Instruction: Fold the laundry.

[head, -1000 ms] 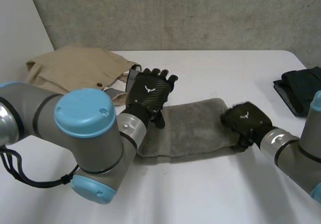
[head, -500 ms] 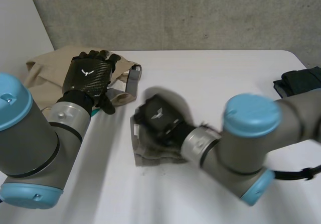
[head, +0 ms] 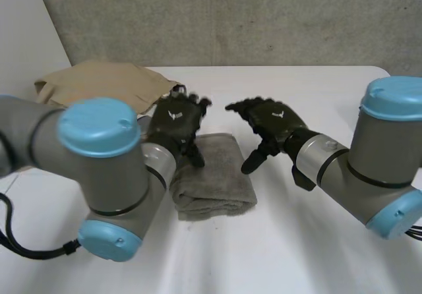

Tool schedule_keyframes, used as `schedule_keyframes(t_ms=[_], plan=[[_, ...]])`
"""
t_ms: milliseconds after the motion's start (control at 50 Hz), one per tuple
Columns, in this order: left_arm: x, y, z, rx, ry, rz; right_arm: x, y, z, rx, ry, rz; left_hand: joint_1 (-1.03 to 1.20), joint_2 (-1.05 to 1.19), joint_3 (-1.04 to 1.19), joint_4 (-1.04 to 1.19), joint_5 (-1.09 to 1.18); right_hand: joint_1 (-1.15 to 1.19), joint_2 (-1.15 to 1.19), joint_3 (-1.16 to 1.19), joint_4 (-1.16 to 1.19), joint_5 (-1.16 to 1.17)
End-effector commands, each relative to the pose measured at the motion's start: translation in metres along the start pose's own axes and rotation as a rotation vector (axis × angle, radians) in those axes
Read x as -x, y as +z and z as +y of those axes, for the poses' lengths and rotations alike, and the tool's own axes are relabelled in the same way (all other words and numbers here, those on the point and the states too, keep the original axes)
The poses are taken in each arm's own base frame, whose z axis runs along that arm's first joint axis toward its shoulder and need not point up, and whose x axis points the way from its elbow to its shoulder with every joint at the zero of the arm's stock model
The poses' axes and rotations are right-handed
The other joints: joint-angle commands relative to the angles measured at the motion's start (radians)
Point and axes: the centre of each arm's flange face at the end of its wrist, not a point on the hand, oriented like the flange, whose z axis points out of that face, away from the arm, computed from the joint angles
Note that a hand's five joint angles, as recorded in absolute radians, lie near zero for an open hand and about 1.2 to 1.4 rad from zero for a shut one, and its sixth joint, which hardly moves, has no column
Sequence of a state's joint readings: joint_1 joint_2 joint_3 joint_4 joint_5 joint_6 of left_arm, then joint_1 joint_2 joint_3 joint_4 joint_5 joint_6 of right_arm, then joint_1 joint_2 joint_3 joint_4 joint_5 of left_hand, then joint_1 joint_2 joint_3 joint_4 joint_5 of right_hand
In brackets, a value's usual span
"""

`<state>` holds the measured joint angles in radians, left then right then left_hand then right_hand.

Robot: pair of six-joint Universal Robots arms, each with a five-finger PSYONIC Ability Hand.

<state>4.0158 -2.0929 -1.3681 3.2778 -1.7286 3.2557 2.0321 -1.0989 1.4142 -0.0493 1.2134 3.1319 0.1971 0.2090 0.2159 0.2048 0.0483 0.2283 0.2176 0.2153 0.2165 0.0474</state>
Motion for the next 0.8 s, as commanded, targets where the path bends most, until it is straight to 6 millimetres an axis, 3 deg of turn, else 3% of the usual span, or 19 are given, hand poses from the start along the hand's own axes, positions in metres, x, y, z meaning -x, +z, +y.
schedule_keyframes(t_ms=[20, 160, 220, 300, 380, 440, 500, 600, 700, 800], plan=[[0.005, -0.004, 0.041, 0.186, 0.044, -0.074, -0.001, 0.026, 0.037, 0.166, 0.039, -0.043, -0.007, -0.019, -0.026, -0.015, -0.033, -0.054, -0.043, -0.041, -0.042, -0.047], [0.009, -0.011, 0.055, 0.25, 0.073, -0.084, -0.011, 0.041, 0.067, 0.242, -0.081, -0.006, 0.002, -0.01, -0.017, -0.006, -0.024, -0.054, -0.043, -0.041, -0.042, -0.047], [0.011, -0.01, 0.053, 0.245, 0.091, -0.084, -0.014, 0.04, 0.063, 0.236, -0.155, 0.032, 0.005, -0.007, -0.014, -0.003, -0.021, -0.054, -0.043, -0.041, -0.042, -0.047], [0.014, -0.006, 0.044, 0.216, 0.113, -0.066, 0.001, 0.03, 0.035, 0.169, -0.301, 0.067, 0.005, -0.007, -0.014, -0.003, -0.021, -0.054, -0.043, -0.041, -0.042, -0.047], [0.012, -0.002, 0.016, 0.113, 0.105, 0.034, 0.016, 0.019, 0.018, 0.076, -0.369, 0.085, -0.01, -0.022, -0.029, -0.018, -0.036, -0.054, -0.043, -0.041, -0.042, -0.047], [0.014, -0.002, -0.012, 0.017, 0.087, 0.131, 0.023, 0.01, 0.017, 0.026, -0.387, 0.09, 0.002, -0.01, -0.017, -0.006, -0.024, -0.054, -0.043, -0.041, -0.042, -0.047], [0.022, 0.001, -0.033, -0.055, 0.075, 0.215, 0.04, -0.003, 0.023, -0.019, -0.41, 0.061, 0.005, -0.007, -0.014, -0.003, -0.021, -0.054, -0.043, -0.041, -0.042, -0.047], [0.018, -0.002, -0.049, -0.119, 0.07, 0.372, 0.074, -0.021, 0.056, -0.029, -0.463, -0.027, 0.013, 0.002, -0.005, 0.006, -0.012, -0.054, -0.043, -0.041, -0.042, -0.047], [0.011, -0.007, -0.051, -0.111, 0.034, 0.466, 0.081, -0.019, 0.084, -0.024, -0.518, -0.049, 0.013, 0.002, -0.005, 0.006, -0.012, -0.054, -0.043, -0.041, -0.042, -0.047], [0.01, -0.01, -0.055, -0.121, 0.028, 0.468, 0.078, -0.008, 0.097, -0.023, -0.536, -0.047, 0.011, -0.001, -0.008, 0.003, -0.015, -0.054, -0.043, -0.041, -0.042, -0.047]])
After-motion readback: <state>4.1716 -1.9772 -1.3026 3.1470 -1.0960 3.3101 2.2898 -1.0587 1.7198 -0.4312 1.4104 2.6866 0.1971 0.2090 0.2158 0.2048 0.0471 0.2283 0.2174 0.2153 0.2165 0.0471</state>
